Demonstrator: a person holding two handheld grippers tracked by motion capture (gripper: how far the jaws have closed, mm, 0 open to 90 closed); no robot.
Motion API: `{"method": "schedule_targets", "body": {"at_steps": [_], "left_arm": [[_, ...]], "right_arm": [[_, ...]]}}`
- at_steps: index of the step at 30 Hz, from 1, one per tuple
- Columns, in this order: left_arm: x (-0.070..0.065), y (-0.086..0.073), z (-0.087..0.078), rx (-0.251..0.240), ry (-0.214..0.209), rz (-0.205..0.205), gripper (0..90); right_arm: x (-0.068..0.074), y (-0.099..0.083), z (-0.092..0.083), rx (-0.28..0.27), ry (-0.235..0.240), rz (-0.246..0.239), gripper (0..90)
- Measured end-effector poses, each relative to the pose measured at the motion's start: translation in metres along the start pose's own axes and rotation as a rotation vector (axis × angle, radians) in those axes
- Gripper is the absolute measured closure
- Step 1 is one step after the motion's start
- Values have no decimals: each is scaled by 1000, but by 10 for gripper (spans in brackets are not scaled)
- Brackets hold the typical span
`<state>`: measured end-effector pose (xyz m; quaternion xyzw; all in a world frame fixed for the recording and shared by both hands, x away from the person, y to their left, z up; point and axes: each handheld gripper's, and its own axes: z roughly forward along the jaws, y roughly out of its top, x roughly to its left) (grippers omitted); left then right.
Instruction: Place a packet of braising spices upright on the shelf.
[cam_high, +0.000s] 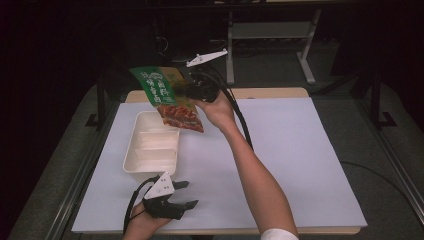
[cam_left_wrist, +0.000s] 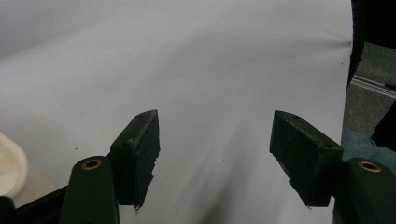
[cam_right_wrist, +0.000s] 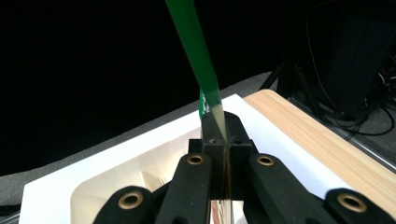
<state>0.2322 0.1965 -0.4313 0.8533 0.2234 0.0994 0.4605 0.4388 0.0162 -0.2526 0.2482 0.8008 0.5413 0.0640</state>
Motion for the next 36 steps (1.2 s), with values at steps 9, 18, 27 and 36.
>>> {"method": "schedule_targets", "body": {"at_steps": [9,18,27,36], "left_arm": [[0,0,-1,-5,0,1,320],[-1,0,-2,-5,2,6,317],[0,0,-3,-12,8,6,313],[-1,1,-3,-18,4,5,313]], "right_arm": [[-1,2,28,-19,27,0,894],[-3,-1,57,-4,29,0,894],[-7,-6,76,-5,39,12,894],[-16,-17,97,-12,46,59,894]]}}
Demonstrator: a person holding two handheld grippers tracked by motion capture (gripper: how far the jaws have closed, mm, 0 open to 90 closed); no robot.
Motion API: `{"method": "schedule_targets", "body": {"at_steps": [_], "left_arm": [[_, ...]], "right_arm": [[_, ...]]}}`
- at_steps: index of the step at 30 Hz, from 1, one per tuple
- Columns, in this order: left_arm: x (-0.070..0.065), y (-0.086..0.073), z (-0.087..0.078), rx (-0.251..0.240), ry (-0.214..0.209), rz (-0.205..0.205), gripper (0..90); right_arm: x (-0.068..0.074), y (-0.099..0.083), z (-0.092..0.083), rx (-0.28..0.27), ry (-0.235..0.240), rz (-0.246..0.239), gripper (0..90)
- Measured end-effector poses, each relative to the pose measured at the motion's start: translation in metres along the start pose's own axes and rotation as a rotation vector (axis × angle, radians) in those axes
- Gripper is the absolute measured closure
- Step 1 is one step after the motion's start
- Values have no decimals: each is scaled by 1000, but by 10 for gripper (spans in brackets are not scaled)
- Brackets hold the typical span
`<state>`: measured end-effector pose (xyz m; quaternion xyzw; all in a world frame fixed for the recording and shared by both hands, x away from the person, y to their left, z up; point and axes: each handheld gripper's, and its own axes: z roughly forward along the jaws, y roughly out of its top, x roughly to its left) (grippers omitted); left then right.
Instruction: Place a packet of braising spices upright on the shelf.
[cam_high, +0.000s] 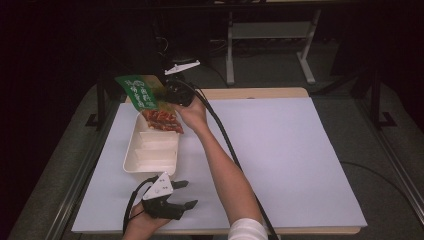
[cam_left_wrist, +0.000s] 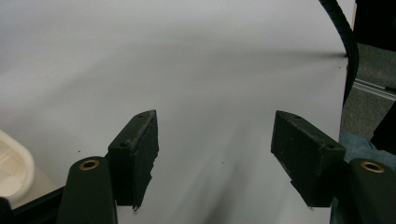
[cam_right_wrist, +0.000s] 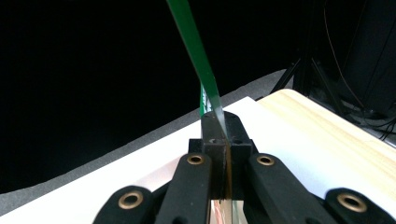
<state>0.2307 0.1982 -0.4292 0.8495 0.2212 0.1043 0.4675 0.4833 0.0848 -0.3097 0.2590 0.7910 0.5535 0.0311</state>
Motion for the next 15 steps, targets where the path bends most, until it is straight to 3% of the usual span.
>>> {"method": "schedule_targets", "body": {"at_steps": [15], "left_arm": [[0,0,1,3,0,2,313]], "right_arm": [[-5,-8,12,-21,-24,40,894]]}}
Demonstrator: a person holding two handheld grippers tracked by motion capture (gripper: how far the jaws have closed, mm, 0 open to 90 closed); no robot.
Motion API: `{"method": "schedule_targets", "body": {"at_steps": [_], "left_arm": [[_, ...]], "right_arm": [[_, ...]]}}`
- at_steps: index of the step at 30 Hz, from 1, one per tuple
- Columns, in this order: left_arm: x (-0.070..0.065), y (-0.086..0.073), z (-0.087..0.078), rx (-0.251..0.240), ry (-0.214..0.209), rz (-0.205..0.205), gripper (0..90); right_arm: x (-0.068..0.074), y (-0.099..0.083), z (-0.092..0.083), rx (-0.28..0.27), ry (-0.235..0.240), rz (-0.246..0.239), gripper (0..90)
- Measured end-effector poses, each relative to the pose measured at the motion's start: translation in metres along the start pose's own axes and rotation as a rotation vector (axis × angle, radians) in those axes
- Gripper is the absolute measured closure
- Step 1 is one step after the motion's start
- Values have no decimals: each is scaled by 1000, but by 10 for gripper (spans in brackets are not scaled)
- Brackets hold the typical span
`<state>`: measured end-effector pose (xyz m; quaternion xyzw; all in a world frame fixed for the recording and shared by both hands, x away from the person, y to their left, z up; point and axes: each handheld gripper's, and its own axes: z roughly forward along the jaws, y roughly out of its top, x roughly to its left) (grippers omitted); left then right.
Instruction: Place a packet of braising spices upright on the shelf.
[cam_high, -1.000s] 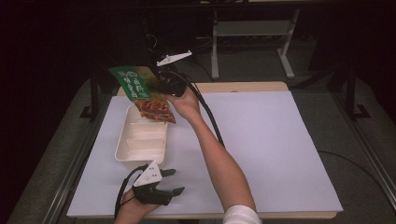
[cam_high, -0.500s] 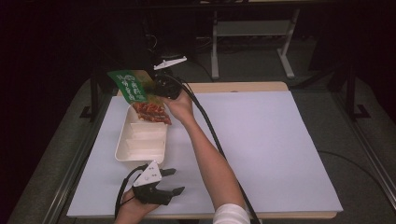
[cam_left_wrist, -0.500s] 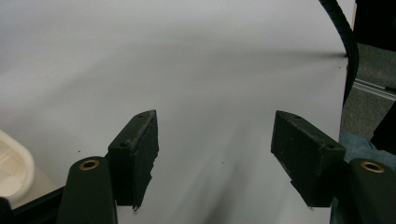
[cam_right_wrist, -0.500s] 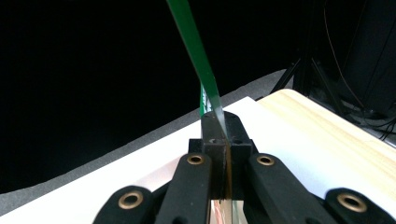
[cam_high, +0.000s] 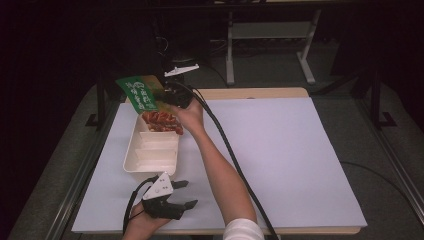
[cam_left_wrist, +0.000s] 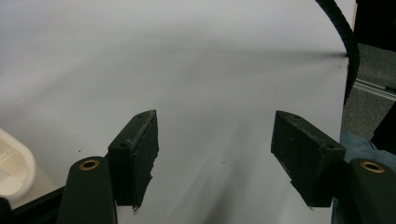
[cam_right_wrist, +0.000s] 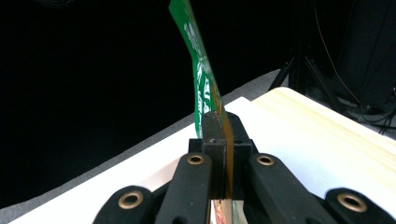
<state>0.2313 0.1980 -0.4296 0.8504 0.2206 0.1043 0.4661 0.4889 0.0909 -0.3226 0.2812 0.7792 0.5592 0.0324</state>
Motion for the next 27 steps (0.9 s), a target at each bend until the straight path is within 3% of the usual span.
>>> {"method": "schedule_targets", "body": {"at_steps": [4,7,9,16,21,27], "left_arm": [[0,0,0,0,-1,-1,313],[1,0,0,0,-1,-2,313],[1,0,1,0,-2,-3,313],[1,0,0,-3,-1,-4,313],[0,0,1,-1,0,-1,313],[0,0,0,-2,1,-4,313]], "right_arm": [[-3,-3,4,17,-29,10,894],[-5,-5,4,1,-34,49,893],[-6,-5,5,-13,-31,89,894],[3,-1,-1,-67,14,127,893],[-3,-9,-1,-92,18,189,893],[-10,-18,-1,-85,-13,184,889]]}}
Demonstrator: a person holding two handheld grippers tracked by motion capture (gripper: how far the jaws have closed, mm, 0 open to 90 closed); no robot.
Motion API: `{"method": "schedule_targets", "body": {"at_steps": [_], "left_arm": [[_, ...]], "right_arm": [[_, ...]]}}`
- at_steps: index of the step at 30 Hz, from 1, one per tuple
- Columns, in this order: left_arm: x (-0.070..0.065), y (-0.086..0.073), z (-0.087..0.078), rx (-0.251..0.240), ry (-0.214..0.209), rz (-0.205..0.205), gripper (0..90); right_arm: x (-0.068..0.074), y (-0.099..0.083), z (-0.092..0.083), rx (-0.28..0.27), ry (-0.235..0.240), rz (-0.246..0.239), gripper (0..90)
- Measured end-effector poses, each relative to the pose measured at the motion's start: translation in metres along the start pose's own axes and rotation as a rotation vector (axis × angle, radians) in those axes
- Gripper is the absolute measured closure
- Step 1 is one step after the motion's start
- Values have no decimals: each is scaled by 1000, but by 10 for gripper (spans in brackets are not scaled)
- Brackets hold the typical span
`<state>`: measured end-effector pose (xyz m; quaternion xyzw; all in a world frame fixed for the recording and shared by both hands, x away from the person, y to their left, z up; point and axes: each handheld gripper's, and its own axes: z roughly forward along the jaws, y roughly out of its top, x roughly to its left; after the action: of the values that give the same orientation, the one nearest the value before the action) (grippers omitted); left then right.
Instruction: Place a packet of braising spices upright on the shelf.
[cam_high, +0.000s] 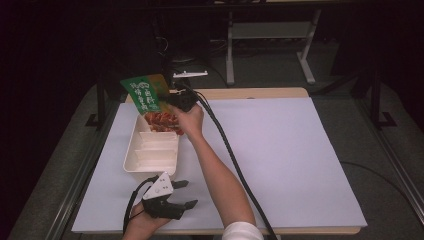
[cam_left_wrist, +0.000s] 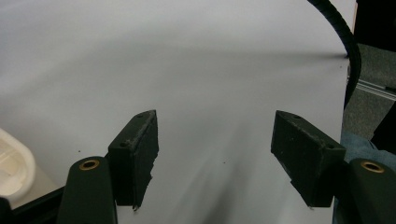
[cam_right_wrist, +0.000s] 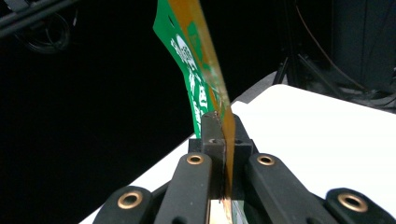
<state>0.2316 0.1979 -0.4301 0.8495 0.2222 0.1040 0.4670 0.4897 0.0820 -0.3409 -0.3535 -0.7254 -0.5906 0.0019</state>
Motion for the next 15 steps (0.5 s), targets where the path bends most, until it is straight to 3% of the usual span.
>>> {"method": "schedule_targets", "body": {"at_steps": [3,4,5,7,8,10,12,15], "left_arm": [[0,0,0,1,-1,1,313],[0,0,0,1,-1,1,313],[0,0,0,0,-1,1,313],[0,0,0,-1,-1,0,313],[0,0,0,0,-2,1,313],[0,0,0,0,-2,2,313],[-1,0,1,3,-4,5,313],[-1,1,1,5,-4,4,313]], "right_arm": [[2,1,0,12,-16,-42,877],[5,2,0,47,-39,-95,821],[5,2,0,47,-39,-95,821],[5,3,1,97,-60,-141,808],[4,3,3,157,-61,-179,807],[3,2,3,177,-57,-187,807],[2,0,5,237,-70,-223,811],[0,-4,7,289,-63,-236,868]]}}
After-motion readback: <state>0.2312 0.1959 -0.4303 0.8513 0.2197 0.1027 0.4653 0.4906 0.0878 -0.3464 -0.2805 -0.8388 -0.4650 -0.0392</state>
